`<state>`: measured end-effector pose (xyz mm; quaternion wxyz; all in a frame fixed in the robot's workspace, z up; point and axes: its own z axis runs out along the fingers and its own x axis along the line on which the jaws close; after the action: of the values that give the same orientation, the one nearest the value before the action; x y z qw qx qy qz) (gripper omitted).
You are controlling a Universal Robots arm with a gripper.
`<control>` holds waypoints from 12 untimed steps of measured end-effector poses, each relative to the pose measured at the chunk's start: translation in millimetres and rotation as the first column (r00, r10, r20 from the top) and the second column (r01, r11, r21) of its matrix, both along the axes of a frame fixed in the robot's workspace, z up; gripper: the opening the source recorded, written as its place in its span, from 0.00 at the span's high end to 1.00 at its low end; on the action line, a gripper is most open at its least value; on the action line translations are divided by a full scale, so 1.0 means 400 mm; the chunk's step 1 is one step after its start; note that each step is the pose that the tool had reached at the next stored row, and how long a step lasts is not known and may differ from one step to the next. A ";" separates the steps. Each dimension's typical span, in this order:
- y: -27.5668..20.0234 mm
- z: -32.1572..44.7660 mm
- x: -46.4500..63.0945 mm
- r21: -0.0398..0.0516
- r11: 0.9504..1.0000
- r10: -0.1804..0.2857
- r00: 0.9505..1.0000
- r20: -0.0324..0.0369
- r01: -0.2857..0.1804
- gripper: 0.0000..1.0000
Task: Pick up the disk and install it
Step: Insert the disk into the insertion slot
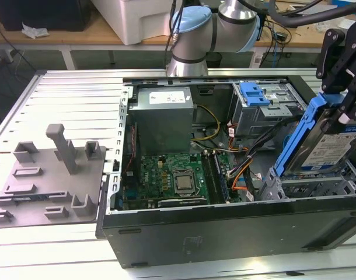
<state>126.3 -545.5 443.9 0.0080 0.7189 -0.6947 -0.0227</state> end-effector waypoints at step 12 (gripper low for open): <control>0.000 -0.006 0.000 0.000 1.000 -0.001 1.000 0.000 0.001 0.63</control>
<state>126.4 -545.5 441.4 0.0081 0.7187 -0.6949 -0.0227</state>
